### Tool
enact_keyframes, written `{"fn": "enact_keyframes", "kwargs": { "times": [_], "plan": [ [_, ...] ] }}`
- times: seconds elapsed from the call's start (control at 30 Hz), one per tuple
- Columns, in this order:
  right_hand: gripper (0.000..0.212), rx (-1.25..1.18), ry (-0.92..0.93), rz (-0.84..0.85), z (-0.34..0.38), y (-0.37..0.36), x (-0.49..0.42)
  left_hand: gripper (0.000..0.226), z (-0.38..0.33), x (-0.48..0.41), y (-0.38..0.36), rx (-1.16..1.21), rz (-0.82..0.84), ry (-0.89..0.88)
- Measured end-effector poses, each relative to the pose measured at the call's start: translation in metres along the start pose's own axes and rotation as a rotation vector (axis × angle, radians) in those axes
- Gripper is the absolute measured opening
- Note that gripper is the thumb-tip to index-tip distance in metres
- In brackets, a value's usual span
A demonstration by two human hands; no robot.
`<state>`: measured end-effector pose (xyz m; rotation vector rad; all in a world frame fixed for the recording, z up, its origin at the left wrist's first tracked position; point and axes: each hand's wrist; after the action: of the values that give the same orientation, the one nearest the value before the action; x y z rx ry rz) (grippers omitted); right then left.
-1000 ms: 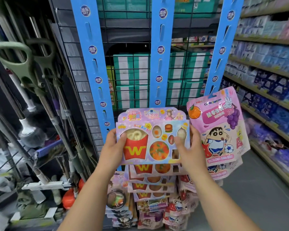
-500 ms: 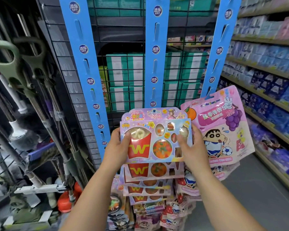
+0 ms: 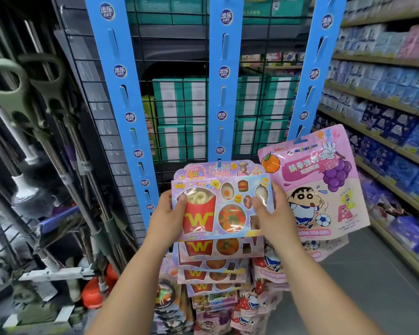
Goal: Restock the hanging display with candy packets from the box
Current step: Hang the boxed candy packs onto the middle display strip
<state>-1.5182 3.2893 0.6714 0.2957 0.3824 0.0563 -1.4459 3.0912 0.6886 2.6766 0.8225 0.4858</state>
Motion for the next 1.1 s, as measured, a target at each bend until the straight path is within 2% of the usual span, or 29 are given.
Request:
{"fn": "enact_keyframes", "kwargs": {
  "times": [0.17, 0.37, 0.5, 0.6, 0.77, 0.93, 1.1],
  "plan": [
    [0.052, 0.039, -0.041, 0.03, -0.014, -0.005, 0.012, 0.023, 0.02, -0.001, -0.007, -0.019, 0.001, 0.045],
    [0.053, 0.04, -0.042, 0.006, -0.016, -0.013, 0.023, 0.043, 0.031, -0.006, -0.01, -0.031, 0.035, 0.013],
    [0.054, 0.148, -0.037, -0.051, -0.022, -0.023, 0.037, 0.028, 0.049, -0.008, -0.009, -0.014, 0.038, -0.049],
    [0.056, 0.202, -0.146, -0.031, -0.035, -0.03, 0.055, 0.033, 0.073, -0.015, -0.006, -0.115, 0.007, -0.074],
    [0.055, 0.247, -0.352, 0.005, -0.072, -0.047, 0.102, 0.047, 0.126, -0.008, -0.004, -0.188, 0.03, 0.038],
    [0.036, 0.244, -0.511, 0.098, -0.117, -0.067, 0.158, 0.022, 0.203, -0.002, -0.006, -0.281, 0.165, 0.253],
    [0.022, 0.279, -0.67, 0.311, -0.183, -0.092, 0.222, 0.024, 0.299, -0.001, -0.022, -0.171, 0.233, 0.564]
  ]
}}
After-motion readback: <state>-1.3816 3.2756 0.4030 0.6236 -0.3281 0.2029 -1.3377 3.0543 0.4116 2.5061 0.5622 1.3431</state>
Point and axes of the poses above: each hand's wrist, its own x-axis away from the middle knuckle, its own y-axis out of the back of the hand, z = x × y, and after that the axes turned 12 degrees about y, right-handed
